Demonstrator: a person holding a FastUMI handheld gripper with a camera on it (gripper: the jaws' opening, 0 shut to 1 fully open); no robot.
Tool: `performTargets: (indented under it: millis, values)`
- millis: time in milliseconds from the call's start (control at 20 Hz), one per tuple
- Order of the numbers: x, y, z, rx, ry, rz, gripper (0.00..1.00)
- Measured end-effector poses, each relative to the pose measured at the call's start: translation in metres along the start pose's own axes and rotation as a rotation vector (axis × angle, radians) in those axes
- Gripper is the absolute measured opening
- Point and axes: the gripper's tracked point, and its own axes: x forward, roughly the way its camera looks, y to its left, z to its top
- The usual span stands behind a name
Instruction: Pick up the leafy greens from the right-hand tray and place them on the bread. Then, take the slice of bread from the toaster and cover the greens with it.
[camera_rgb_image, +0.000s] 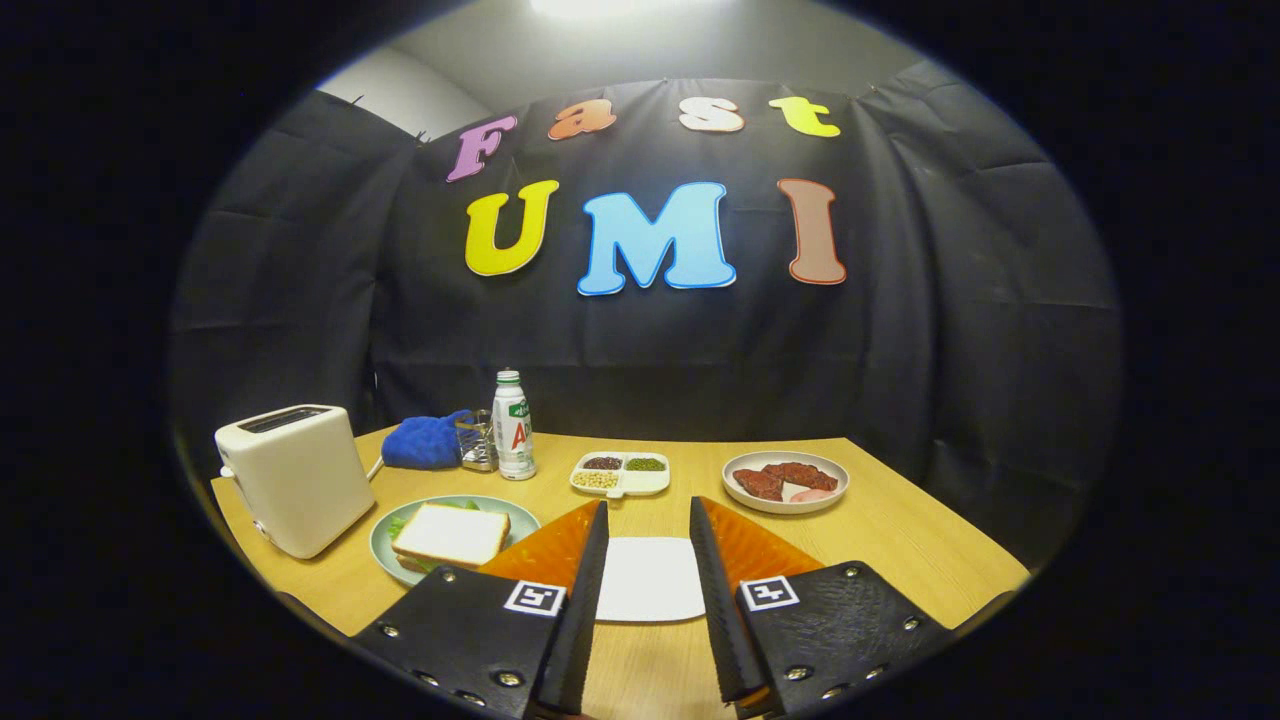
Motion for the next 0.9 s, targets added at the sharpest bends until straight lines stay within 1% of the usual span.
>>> performTargets:
  millis: [300, 400, 550, 700, 850, 900]
  values:
    - [-0.009, -0.047, -0.005, 0.052, 0.006, 0.026, 0.49]
    - [-0.011, -0.071, -0.005, 0.074, 0.005, 0.015, 0.49]
    - [-0.013, -0.115, 0.007, 0.032, -0.052, -0.039, 0.49]
    - [-0.010, -0.149, 0.011, 0.043, -0.067, -0.034, 0.49]
    - [-0.002, -0.195, 0.010, 0.007, -0.070, -0.046, 0.49]
    - [0.000, -0.207, 0.011, 0.000, -0.078, -0.039, 0.49]
